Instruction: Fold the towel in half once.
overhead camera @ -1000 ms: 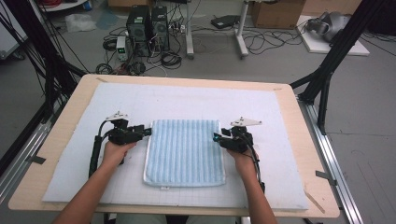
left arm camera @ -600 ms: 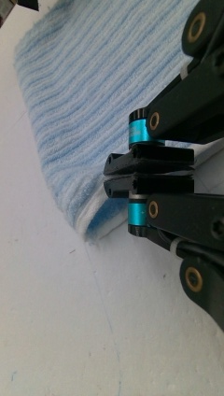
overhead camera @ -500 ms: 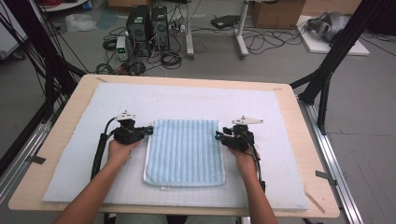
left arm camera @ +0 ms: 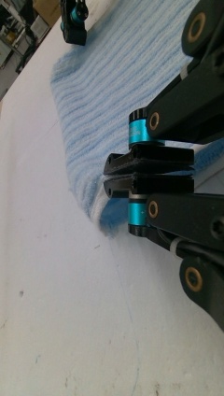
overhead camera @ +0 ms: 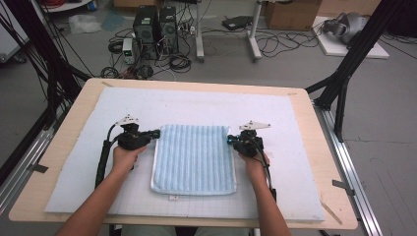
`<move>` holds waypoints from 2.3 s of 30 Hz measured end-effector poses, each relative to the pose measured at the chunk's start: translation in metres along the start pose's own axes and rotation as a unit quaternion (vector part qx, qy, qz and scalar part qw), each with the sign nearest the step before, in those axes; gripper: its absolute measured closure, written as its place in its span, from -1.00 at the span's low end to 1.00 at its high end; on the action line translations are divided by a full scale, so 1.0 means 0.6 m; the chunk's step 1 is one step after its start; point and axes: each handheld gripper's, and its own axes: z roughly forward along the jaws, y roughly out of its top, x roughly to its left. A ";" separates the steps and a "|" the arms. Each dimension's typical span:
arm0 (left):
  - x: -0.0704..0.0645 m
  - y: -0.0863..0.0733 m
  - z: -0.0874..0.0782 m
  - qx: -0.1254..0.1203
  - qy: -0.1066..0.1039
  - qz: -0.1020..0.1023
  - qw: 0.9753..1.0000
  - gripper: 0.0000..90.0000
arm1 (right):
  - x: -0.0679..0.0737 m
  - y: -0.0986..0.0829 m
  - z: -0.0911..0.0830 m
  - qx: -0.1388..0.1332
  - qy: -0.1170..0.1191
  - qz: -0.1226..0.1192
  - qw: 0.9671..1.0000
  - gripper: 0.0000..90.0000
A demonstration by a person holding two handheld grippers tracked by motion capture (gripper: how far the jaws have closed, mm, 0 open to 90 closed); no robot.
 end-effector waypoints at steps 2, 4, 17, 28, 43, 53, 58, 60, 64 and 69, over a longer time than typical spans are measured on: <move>0.002 -0.001 0.002 -0.001 0.006 -0.004 1.000 0.92 | -0.001 0.002 0.003 -0.002 -0.008 -0.001 1.000 0.96; 0.003 -0.002 0.005 0.001 0.008 -0.006 1.000 0.92 | -0.003 0.003 0.006 -0.001 -0.017 0.002 1.000 0.96; 0.005 0.006 0.022 0.004 0.030 -0.009 1.000 0.92 | -0.007 0.013 0.022 0.001 -0.058 -0.004 0.998 0.95; 0.008 0.017 0.016 -0.033 0.066 0.035 0.997 0.33 | -0.012 0.022 0.006 -0.037 -0.068 0.004 0.997 0.50; 0.004 0.043 0.089 0.067 0.092 0.080 0.990 0.82 | -0.027 0.054 0.089 0.024 -0.055 0.004 0.998 0.78; 0.018 0.043 0.055 0.022 0.065 0.056 0.996 0.51 | -0.042 0.043 0.044 0.006 -0.066 0.010 0.998 0.57; 0.019 0.043 0.010 -0.030 0.024 0.054 0.998 0.25 | -0.041 0.036 -0.002 -0.024 -0.043 -0.005 0.999 0.30; 0.016 0.040 -0.006 -0.048 0.011 0.054 0.997 0.08 | -0.037 0.033 -0.017 -0.033 -0.040 -0.004 0.999 0.08; 0.009 0.036 -0.031 -0.066 -0.006 0.061 0.996 -0.19 | -0.030 0.035 -0.045 -0.044 -0.034 -0.002 0.998 -0.37; 0.003 0.027 -0.054 -0.084 -0.014 0.063 0.994 -0.61 | -0.013 0.028 -0.066 -0.043 -0.043 -0.024 0.998 -0.63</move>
